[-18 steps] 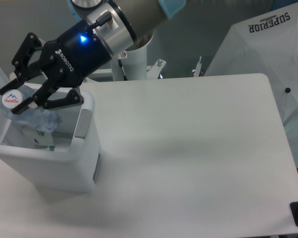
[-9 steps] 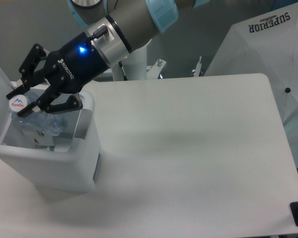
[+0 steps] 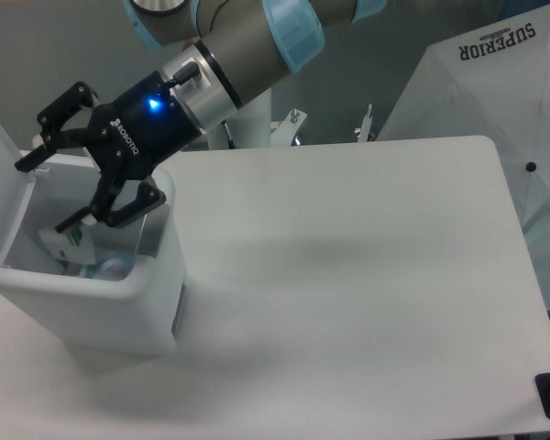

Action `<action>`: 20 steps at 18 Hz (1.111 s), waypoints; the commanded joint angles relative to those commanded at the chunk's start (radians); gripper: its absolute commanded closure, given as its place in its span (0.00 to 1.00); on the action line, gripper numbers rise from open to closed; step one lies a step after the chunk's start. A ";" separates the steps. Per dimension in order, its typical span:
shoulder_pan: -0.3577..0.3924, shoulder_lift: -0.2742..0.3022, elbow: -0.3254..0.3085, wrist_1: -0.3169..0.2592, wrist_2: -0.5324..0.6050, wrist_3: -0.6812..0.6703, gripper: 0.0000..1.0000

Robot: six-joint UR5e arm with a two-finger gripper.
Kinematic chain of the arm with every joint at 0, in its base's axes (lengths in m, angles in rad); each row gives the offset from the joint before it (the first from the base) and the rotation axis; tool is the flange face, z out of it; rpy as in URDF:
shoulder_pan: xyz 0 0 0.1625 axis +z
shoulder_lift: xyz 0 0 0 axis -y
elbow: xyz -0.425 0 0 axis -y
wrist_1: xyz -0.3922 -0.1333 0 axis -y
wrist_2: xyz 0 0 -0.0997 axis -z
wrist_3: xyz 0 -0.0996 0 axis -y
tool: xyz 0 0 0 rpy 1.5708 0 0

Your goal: Place the trash in the trash can

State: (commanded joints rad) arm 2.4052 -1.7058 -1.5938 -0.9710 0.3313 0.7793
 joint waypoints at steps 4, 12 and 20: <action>0.074 0.002 0.000 -0.002 0.000 -0.009 0.00; 0.241 -0.014 0.000 0.000 0.000 0.000 0.00; 0.330 -0.095 0.009 0.000 0.204 0.076 0.00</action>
State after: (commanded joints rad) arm 2.7350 -1.8008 -1.5846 -0.9710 0.5349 0.8558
